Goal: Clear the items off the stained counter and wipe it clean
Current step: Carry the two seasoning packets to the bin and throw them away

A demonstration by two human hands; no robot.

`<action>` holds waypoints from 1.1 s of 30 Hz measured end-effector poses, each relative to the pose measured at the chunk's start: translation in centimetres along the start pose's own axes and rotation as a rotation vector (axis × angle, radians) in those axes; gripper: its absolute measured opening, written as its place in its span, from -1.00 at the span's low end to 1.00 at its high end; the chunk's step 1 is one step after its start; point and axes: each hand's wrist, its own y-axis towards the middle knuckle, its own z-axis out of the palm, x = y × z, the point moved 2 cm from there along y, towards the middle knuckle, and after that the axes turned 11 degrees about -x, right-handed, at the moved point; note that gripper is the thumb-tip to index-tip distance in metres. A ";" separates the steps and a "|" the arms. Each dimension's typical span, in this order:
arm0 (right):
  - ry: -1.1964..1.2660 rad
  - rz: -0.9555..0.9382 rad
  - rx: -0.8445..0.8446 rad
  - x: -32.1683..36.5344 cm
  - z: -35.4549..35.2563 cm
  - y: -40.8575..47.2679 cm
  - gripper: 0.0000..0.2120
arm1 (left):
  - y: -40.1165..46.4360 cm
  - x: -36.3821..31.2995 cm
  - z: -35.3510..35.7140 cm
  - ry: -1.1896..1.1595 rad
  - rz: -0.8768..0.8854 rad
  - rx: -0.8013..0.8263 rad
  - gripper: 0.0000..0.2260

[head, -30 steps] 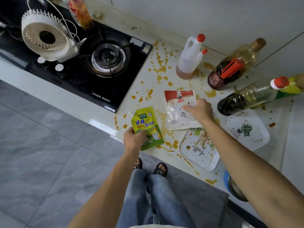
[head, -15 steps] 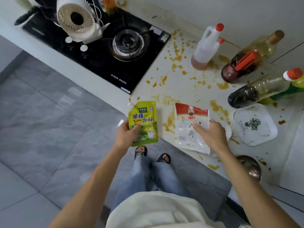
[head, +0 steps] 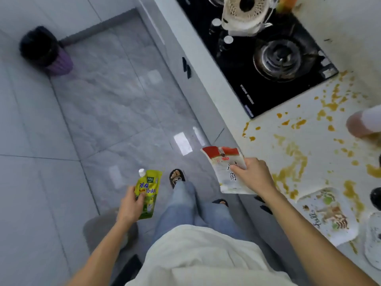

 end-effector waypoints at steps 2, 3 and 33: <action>-0.017 -0.039 0.016 3.7 1.5 1.8 -0.79 | 0.8 3.0 -1.1 -0.016 -0.080 0.003 -0.88; -0.036 -0.052 0.024 5.3 2.2 2.6 -0.80 | 1.3 4.2 -1.7 -0.022 -0.116 0.000 -0.89; -0.464 -0.153 0.307 30.9 12.6 32.8 -0.79 | 28.7 -4.9 -16.8 -0.318 -0.406 -0.168 -0.91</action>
